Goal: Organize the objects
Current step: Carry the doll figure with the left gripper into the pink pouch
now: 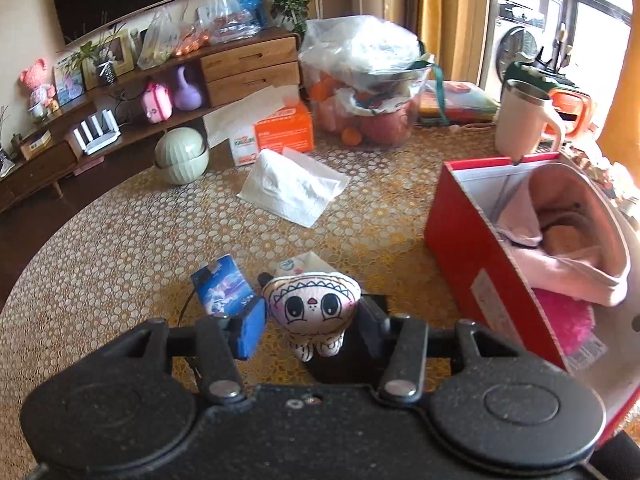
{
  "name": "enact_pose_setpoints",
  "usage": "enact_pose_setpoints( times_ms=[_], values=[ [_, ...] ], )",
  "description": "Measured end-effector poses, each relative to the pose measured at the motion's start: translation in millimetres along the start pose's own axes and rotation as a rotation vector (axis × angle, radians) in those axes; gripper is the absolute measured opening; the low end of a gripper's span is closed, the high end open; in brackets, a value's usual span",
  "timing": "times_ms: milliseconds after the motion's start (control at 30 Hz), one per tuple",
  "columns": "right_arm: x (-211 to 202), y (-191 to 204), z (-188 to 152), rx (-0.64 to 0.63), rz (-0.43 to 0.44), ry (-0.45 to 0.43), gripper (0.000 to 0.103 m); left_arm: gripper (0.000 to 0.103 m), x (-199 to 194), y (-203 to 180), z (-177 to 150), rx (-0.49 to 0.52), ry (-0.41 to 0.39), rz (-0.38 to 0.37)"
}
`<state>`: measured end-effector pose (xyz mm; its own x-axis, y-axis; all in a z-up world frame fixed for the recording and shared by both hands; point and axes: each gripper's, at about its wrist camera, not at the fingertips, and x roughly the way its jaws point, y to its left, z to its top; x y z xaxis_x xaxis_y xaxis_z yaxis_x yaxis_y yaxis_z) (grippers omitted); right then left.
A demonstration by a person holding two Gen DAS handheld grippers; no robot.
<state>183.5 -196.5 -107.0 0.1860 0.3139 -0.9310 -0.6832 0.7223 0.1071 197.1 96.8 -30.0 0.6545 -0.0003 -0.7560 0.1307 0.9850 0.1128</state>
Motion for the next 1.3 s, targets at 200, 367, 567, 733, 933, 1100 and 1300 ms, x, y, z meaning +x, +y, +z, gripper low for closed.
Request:
enact_pose_setpoints(
  times_ms=[200, 367, 567, 733, 933, 1100, 1300],
  values=[
    [2.2, -1.3, 0.0, 0.001, 0.002, -0.004, 0.008, 0.049, -34.1, -50.9, 9.5, 0.113, -0.013, -0.114],
    [2.1, -1.8, -0.5, 0.002, 0.005, -0.007, 0.008, 0.049, -48.2, -95.5, 13.6, 0.204, -0.019, -0.191],
    [2.0, -2.2, -0.4, 0.002, 0.009, -0.012, 0.008, 0.049, -50.3, -142.7, 23.6, 0.282, -0.034, -0.255],
    [1.9, -2.3, -0.7, 0.002, 0.013, -0.016, 0.008, 0.049, -34.2, -178.1, 39.1, 0.328, -0.041, -0.270],
    [2.6, -2.3, 0.2, -0.004, 0.017, -0.019, 0.008, 0.049, 1.3, -206.8, 52.1, 0.333, -0.008, -0.248],
    [3.1, -2.6, 0.0, -0.005, 0.022, -0.022, 0.008, 0.049, 36.4, -215.6, 58.9, 0.319, 0.020, -0.238],
    [3.6, -4.1, -0.1, -0.005, 0.033, -0.022, 0.008, 0.049, 73.2, -219.1, 67.1, 0.299, 0.055, -0.193]
  ],
)
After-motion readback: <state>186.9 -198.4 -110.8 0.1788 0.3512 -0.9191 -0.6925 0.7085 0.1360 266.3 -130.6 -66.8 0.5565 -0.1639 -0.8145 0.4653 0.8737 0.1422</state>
